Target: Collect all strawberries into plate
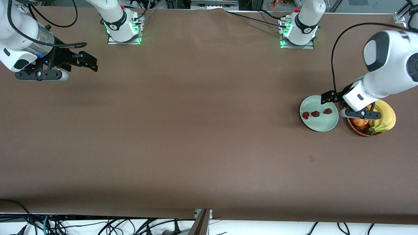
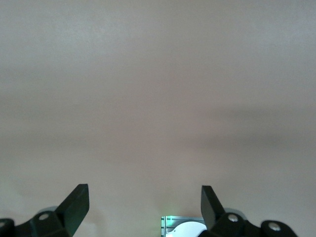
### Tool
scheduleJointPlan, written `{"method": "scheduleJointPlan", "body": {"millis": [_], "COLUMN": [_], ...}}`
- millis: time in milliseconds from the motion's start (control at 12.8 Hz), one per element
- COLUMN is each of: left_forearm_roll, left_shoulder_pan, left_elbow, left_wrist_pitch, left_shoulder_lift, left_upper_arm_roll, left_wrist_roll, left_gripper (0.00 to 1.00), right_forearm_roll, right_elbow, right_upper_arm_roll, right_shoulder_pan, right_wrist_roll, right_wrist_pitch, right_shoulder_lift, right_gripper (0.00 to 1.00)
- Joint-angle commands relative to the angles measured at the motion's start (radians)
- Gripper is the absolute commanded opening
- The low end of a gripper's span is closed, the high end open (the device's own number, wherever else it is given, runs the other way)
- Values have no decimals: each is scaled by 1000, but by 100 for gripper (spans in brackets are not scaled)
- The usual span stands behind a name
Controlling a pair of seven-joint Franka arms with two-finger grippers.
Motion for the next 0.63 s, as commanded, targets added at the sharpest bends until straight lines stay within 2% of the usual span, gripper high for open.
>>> {"method": "scheduleJointPlan", "body": {"millis": [0,235,548], "left_forearm_roll": [-24,-24,-24], "left_shoulder_pan": [-1,-11,-1], "left_elbow": [164,268,339], "left_wrist_pitch": [-170,-295,-379], "left_shoulder_lift": [13,13,11], "left_upper_arm_roll": [-2,-14,-20], "left_wrist_roll": [-12,-75,-92], "left_gripper": [100,100,100], "right_forearm_roll": [-13,-13,-13], "right_elbow": [-19,-19,-19], "right_upper_arm_roll": [15,15,15], "right_shoulder_pan": [-17,-17,-17], "right_wrist_roll": [-17,-17,-15], "right_wrist_pitch": [10,12,13], "right_shoulder_lift": [-17,-17,-16], "right_gripper": [100,100,100]}}
